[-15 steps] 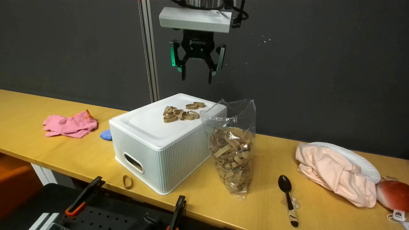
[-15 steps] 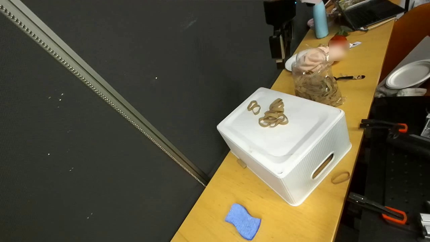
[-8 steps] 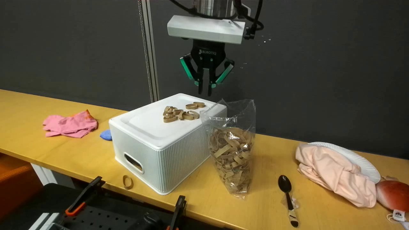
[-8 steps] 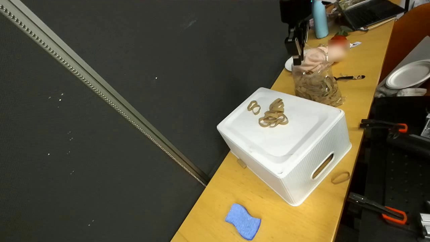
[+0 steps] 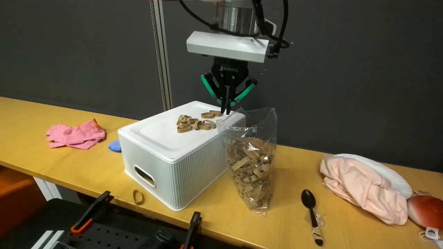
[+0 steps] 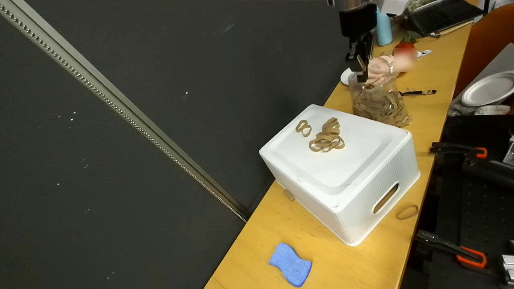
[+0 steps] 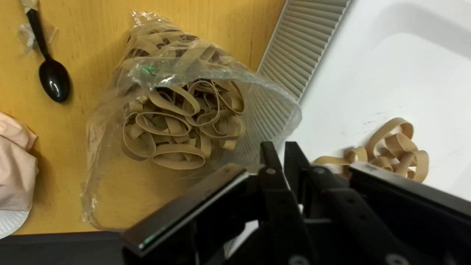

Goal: Remove some rubber bands from the plastic and put them on the white box

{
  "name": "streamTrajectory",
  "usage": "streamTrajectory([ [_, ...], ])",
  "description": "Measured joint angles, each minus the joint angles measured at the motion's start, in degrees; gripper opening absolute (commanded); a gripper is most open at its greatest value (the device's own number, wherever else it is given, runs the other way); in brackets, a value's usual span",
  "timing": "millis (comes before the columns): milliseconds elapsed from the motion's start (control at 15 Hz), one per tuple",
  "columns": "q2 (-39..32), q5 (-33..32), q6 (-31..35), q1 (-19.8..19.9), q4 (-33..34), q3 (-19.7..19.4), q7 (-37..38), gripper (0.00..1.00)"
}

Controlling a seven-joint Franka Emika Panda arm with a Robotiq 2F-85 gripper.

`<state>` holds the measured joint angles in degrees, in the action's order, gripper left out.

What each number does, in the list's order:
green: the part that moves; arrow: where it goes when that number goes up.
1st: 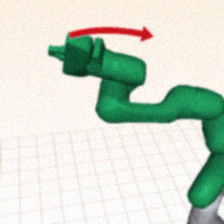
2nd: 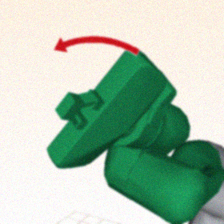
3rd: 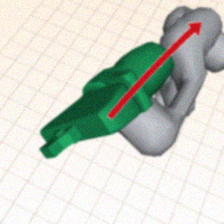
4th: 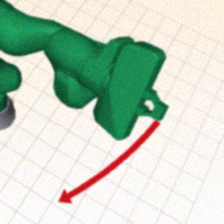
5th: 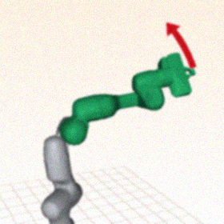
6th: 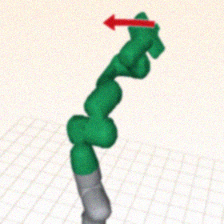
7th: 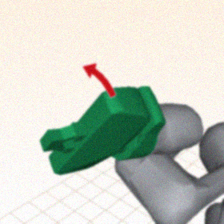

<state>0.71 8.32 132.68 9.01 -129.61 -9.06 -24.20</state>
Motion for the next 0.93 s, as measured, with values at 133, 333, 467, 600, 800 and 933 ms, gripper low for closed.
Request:
streamTrajectory([
  [133, 0.1, 0.0, 0.0, 0.4, -0.1, -0.3, 0.0, 0.16],
  [333, 0.2, -0.1, 0.0, 1.0, -0.4, -0.7, 0.1, 0.16],
  [467, 0.1, -0.2, 0.0, 1.4, -0.8, -1.0, 0.1, 0.16],
  [600, -0.1, -0.4, 0.2, 1.6, -1.3, -1.3, 0.5, 0.15],
  [800, -0.5, -1.5, 0.7, 2.0, -1.6, -1.9, 1.6, 0.09],
  [933, -0.9, -2.9, 1.9, 2.4, -2.0, -2.2, 2.8, 0.02],
])
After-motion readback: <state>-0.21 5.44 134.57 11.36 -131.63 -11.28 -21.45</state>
